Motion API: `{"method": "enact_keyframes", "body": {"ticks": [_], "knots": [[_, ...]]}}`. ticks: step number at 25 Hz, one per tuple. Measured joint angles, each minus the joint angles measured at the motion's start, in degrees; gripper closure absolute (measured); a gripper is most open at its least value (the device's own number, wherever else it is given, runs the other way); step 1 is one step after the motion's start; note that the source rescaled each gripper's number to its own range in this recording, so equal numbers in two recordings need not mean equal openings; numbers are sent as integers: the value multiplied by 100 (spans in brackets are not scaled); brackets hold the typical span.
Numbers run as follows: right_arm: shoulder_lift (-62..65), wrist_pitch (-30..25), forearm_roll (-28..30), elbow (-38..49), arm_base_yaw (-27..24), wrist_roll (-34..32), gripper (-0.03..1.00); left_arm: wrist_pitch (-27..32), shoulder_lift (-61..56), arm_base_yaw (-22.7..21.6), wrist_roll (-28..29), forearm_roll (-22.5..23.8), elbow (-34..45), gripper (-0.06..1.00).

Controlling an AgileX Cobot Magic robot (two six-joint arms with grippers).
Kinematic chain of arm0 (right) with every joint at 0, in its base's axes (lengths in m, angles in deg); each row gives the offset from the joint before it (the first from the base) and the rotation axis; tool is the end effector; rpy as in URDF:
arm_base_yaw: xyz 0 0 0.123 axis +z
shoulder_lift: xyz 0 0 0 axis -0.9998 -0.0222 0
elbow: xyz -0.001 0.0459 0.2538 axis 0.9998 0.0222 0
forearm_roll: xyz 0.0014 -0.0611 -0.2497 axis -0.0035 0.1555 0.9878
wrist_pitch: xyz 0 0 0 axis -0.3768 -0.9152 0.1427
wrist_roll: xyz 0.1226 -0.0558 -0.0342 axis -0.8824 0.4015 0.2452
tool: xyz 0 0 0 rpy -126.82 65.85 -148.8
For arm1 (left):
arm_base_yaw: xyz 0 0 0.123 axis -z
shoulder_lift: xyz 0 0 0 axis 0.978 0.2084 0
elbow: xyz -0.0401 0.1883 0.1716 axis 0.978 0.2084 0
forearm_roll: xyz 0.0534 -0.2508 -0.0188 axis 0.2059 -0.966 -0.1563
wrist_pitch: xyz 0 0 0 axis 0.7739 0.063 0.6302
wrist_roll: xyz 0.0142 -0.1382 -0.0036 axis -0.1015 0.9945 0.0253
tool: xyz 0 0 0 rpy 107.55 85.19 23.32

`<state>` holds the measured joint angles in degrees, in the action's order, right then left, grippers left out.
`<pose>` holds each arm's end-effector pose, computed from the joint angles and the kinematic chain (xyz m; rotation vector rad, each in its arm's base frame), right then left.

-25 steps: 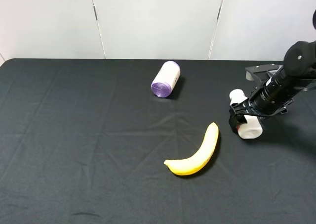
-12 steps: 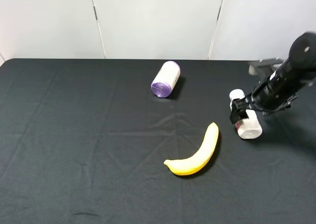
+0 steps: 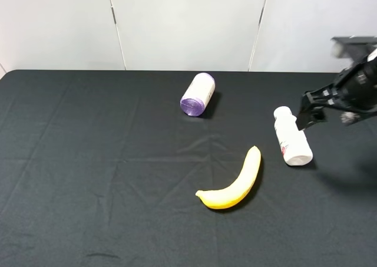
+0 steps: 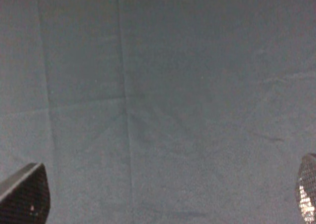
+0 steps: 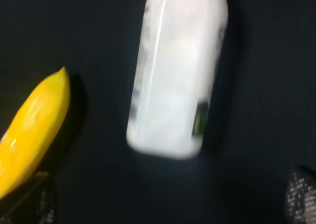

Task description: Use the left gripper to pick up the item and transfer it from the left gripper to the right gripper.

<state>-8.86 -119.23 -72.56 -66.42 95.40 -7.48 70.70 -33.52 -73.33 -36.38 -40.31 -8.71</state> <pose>0.2802 0.0435 0.1678 -0.1753 2.7978 0.1358 0.0699 -0.0071 0.2534 0.1175 2.0514 -0.0438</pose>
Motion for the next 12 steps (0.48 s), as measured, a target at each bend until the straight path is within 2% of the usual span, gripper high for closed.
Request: {"method": "enact_keyframes", "body": {"ticks": [6, 12], "knots": [[1585, -1267, 26, 15, 0, -286, -3, 0, 0, 0, 0, 0, 0, -6], [3277, -1543, 252, 766, 0, -300, -3, 0, 0, 0, 0, 0, 0, -6]]}}
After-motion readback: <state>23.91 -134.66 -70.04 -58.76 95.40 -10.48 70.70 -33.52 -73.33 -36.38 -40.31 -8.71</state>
